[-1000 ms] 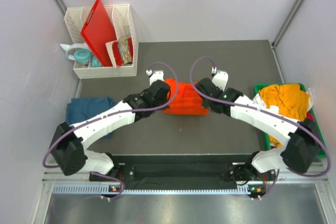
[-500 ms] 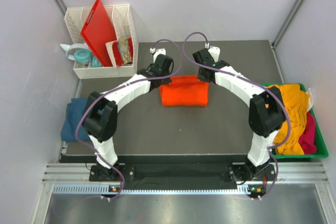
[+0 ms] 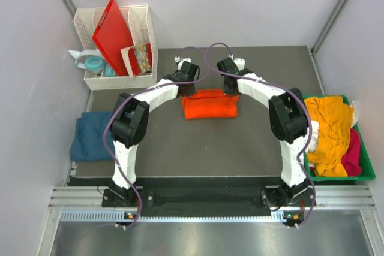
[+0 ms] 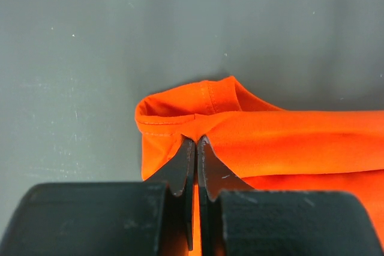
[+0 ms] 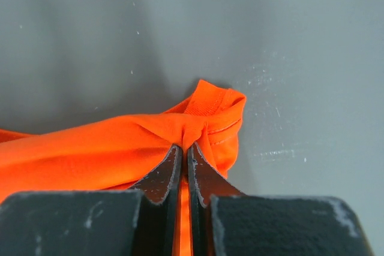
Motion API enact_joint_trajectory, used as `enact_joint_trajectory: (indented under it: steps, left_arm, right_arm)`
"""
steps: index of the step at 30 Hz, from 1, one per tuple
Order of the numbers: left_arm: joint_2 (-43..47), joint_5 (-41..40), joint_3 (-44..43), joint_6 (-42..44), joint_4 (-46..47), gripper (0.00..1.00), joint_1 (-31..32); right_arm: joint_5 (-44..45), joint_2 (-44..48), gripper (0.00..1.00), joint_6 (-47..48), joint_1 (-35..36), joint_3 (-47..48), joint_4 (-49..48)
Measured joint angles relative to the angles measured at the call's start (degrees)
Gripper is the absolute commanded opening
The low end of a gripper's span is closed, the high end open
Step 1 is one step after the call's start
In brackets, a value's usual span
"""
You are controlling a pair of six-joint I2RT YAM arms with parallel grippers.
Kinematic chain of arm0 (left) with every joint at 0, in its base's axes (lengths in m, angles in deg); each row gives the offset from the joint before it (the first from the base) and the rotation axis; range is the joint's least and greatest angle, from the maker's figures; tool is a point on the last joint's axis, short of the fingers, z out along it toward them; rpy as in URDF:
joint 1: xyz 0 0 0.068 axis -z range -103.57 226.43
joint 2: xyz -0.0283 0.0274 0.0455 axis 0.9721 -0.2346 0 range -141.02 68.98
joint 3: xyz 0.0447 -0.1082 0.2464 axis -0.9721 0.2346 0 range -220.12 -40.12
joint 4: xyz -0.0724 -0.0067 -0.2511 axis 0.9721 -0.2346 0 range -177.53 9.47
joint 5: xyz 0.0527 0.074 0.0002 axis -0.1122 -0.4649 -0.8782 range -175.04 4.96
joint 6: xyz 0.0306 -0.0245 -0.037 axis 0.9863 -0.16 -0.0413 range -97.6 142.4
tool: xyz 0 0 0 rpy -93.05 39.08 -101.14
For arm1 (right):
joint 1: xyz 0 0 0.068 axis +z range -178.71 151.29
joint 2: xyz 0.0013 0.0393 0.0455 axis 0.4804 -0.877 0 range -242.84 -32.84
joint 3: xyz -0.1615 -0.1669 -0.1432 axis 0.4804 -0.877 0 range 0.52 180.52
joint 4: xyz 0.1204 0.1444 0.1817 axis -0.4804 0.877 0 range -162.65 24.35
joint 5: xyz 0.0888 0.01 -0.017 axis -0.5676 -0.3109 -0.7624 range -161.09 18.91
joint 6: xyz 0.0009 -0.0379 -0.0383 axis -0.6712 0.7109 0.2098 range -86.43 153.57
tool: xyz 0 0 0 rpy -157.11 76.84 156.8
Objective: Fold and stack the t-shirts
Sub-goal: Fold the long partially folded tshirt into a neat square
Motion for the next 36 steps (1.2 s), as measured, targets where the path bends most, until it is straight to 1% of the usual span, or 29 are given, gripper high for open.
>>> enact_joint_trajectory:
  steps: [1, 2, 3, 4, 5, 6, 7, 8, 9, 12, 14, 15, 16, 17, 18, 19, 21, 22, 25, 29, 36]
  left_arm:
    - [-0.31, 0.13, -0.28, 0.0, -0.09, 0.01, -0.07]
    - [-0.63, 0.2, -0.68, 0.04, -0.17, 0.15, -0.13]
    - [-0.94, 0.15, -1.2, 0.02, -0.55, 0.26, -0.2]
    - [-1.36, 0.13, -2.21, -0.04, -1.29, 0.39, -0.26]
    - [-1.77, -0.17, -3.17, -0.24, -1.97, 0.47, -0.37]
    - [-1.84, -0.59, -3.5, 0.11, -2.23, 0.6, -0.5]
    - [-1.66, -1.03, -3.58, -0.07, -2.1, 0.72, -0.7]
    - [-1.36, -1.49, -3.5, -0.07, -1.97, 0.88, -0.94]
    - [-0.74, -1.81, -3.06, 0.07, -1.44, 0.99, -1.11]
    - [3.52, -2.21, 0.52, -0.79, 0.37, 0.99, -1.42]
    - [7.04, -2.16, 2.16, -1.4, 1.07, 0.99, -1.4]
    - [8.79, -2.01, 2.95, -1.6, 1.79, 0.97, -1.22]
    - [10.45, -1.88, 3.74, -1.79, 2.6, 0.82, -0.81]
    - [11.67, -1.6, 4.48, -2.03, 3.48, 0.73, -0.42]
    - [13.38, -0.87, 6.1, -2.36, 5.53, 0.59, 0.33]
    - [14.34, -0.11, 7.15, -3.06, 6.45, 0.34, 0.9]
    - [15.54, 2.36, 9.92, -4.22, 9.16, 0.13, 2.21]
    - [15.63, 3.72, 11.21, -4.39, 10.12, 0.0, 2.84]
    - [14.38, 7.54, 14.45, -5.84, 11.26, 0.0, 4.5]
    - [11.5, 10.54, 17.55, -7.17, 12.92, 0.0, 5.35]
    - [9.9, 11.78, 20.11, -8.48, 14.05, 0.0, 5.49]
  right_arm:
    - [-0.22, -0.26, 0.08, 0.0, -0.02, 0.02, 0.0]
    - [-0.33, -0.55, 0.18, 0.02, -0.07, 0.39, 0.28]
    - [-0.42, -0.76, 0.35, 0.04, -0.11, 0.7, 0.17]
    - [-0.48, -0.9, 0.45, 0.13, -0.15, 1.07, 0.07]
    - [-0.5, -0.9, 0.55, 0.22, -0.24, 1.11, -0.13]
    - [-0.42, -0.83, 0.69, 0.2, -0.33, 1.07, -0.37]
    - [-0.46, -0.59, 0.72, 0.74, -0.46, 0.94, -1.07]
    - [-0.52, -0.28, 0.73, 1.07, -0.59, 0.63, -1.77]
    - [-0.66, 0.31, 0.75, 1.55, -0.7, 0.31, -2.23]
    - [-0.79, 3.06, 0.76, 2.03, -0.31, -0.26, -2.8]
    - [-0.61, 6.29, 0.72, 2.01, 0.42, -1.81, -3.76]
    - [-0.59, 7.8, 0.61, 2.01, 0.83, -2.69, -3.89]
    - [-0.61, 9.77, 0.48, 1.92, 1.51, -4.04, -4.52]
    - [-0.66, 11.69, 0.34, 1.77, 2.32, -5.6, -5.09]
    - [-0.81, 13.44, 0.05, 1.42, 3.23, -7.13, -5.51]
    - [-1.18, 14.82, 0.0, 0.98, 4.17, -8.66, -6.16]
    - [-2.21, 16.39, 0.0, -0.22, 5.62, -11.63, -7.19]
    - [-2.84, 16.41, 0.0, -0.79, 6.19, -12.85, -7.63]
    - [-4.55, 15.26, 0.0, -1.7, 6.88, -15.56, -7.76]
    - [-5.16, 12.35, 0.0, -2.05, 6.84, -15.76, -7.78]
    - [-5.38, 6.71, 0.0, -2.56, 6.73, -10.73, -7.56]
